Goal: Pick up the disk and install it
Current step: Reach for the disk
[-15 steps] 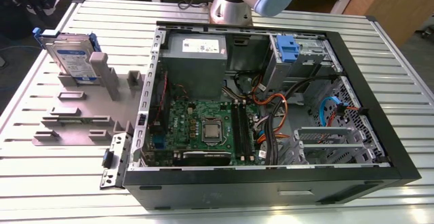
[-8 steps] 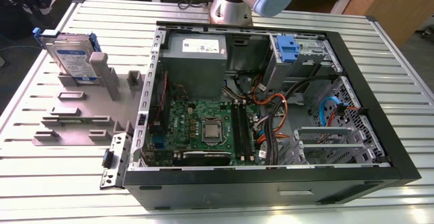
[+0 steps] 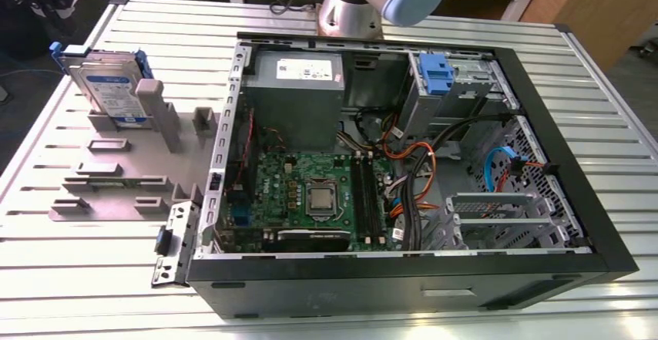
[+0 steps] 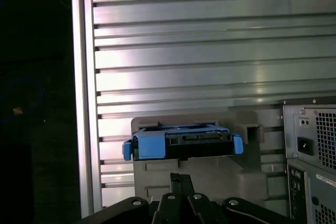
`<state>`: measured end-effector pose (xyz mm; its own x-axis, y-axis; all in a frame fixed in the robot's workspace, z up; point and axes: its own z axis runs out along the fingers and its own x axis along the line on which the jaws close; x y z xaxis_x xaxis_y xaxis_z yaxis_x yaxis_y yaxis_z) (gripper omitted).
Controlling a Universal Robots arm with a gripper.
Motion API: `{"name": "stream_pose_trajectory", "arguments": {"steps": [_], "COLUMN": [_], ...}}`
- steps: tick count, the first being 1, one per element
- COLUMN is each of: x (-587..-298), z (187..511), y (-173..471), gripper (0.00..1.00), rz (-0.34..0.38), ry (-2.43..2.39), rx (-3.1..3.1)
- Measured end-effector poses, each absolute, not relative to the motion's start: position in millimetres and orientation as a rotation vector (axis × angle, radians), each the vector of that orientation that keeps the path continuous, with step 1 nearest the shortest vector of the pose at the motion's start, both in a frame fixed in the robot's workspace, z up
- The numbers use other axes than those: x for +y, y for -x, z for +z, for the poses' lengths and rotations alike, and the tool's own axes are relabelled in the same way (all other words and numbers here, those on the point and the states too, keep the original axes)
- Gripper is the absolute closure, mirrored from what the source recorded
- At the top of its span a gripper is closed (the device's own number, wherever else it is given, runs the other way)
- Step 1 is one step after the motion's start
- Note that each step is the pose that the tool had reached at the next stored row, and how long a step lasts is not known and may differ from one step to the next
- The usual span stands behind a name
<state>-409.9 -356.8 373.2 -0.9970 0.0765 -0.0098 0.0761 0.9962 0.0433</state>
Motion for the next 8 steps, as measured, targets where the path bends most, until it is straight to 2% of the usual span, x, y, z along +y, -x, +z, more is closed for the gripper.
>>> {"name": "stream_pose_trajectory", "arguments": {"steps": [8], "x": [-348.5], "z": [371.4], "y": [417.6], "gripper": [0.89], "rz": [0.065], "ry": [-0.113], "rx": [3.128]}}
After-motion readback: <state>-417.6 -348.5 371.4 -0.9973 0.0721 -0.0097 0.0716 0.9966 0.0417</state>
